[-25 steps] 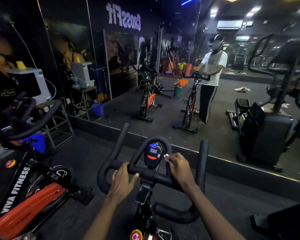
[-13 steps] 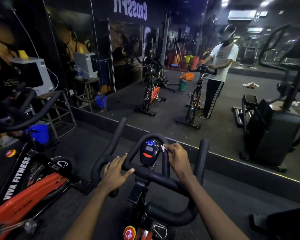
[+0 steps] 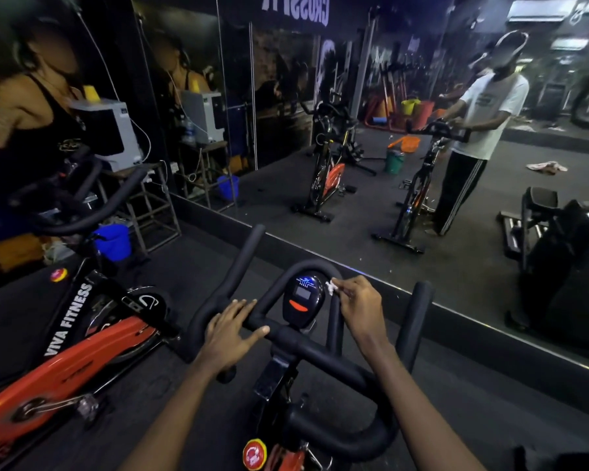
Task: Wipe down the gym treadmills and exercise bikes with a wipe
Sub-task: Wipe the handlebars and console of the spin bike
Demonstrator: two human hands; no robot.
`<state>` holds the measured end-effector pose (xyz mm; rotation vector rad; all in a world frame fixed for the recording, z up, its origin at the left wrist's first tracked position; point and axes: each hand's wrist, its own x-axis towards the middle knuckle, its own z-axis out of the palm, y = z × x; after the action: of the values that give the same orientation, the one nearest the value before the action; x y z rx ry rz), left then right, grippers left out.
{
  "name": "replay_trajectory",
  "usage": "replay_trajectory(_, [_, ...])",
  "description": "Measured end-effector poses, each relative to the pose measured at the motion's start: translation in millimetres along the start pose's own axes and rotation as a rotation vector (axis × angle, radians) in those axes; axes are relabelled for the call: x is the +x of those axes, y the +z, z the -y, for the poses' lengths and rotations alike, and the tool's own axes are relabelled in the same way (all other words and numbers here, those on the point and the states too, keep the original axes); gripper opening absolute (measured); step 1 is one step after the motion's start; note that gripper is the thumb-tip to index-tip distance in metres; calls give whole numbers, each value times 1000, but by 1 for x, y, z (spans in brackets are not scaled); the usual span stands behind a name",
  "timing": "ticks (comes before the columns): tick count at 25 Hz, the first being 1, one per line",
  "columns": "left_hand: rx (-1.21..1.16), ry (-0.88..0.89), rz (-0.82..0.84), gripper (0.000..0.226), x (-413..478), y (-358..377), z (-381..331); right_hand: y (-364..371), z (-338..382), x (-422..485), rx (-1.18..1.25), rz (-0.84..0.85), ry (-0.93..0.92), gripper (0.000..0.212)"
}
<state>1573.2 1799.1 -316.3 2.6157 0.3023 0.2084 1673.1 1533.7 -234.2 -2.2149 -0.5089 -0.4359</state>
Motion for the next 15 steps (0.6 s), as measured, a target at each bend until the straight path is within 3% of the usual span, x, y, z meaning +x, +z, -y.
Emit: replay_trajectory(15, [0,-21,35,100,-1,-6,-7,14,34,72,-102,165,25,27])
